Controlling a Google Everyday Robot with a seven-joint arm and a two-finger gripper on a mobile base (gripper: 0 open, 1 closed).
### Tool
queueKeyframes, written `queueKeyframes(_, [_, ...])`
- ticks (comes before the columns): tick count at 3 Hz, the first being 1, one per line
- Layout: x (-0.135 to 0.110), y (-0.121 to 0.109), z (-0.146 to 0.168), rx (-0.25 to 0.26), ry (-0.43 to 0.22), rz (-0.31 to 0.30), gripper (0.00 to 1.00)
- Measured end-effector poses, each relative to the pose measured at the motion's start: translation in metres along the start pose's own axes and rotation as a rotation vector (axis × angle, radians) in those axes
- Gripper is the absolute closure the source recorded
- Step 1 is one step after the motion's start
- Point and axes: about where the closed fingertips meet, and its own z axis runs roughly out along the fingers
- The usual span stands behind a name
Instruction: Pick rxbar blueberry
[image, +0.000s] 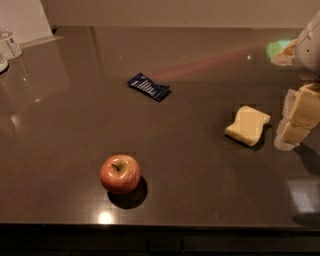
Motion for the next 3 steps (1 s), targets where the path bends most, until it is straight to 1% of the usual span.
queueKeyframes(1, [-0.006, -0.003, 0.002, 0.014, -0.009, -0.009, 0.0])
queueKeyframes(2, [-0.02, -0.015, 0.014, 0.012, -0.027, -0.023, 0.0])
queueKeyframes(3, [-0.036, -0.032, 0.033, -0.002, -0.052, -0.027, 0.0])
